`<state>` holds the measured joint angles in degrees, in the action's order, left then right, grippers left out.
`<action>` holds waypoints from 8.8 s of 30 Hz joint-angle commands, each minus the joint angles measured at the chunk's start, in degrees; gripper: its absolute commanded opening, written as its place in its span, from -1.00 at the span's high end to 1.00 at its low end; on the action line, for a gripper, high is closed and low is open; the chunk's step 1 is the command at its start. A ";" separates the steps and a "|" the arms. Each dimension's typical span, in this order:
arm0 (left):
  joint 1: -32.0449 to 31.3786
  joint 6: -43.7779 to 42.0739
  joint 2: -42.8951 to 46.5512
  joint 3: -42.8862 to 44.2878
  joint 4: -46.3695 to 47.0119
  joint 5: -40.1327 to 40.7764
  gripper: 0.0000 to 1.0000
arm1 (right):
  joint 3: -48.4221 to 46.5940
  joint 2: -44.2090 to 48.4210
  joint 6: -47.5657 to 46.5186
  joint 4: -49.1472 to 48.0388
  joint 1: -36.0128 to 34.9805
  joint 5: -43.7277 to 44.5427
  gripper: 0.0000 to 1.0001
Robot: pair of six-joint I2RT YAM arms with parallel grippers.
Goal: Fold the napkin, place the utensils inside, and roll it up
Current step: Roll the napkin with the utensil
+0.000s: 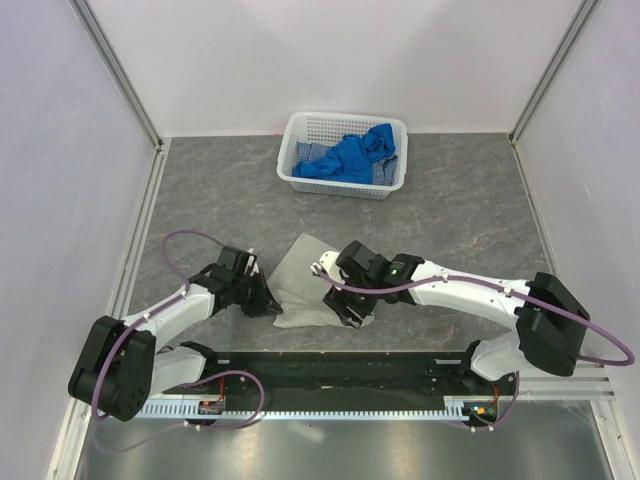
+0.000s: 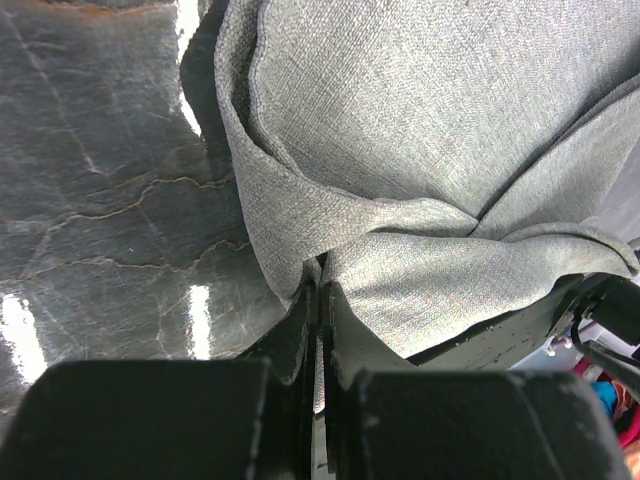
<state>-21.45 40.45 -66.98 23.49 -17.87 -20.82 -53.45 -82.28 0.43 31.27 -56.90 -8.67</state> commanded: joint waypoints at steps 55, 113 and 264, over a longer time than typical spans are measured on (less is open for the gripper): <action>0.27 -5.11 -4.21 3.76 -2.08 -0.71 0.96 | 0.28 -8.77 -13.52 -15.97 -11.21 10.69 -0.62; -0.34 0.95 7.56 -5.29 5.21 -3.44 0.38 | -26.61 -49.82 -10.45 12.86 12.08 -50.40 0.37; 4.75 -0.19 9.68 -3.01 2.22 0.43 0.96 | -9.74 -24.33 -15.81 -17.65 -8.93 2.07 -0.13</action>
<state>-17.34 42.15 -57.04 18.44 -15.40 -20.08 -62.37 -104.75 -14.55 13.04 -65.84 -8.01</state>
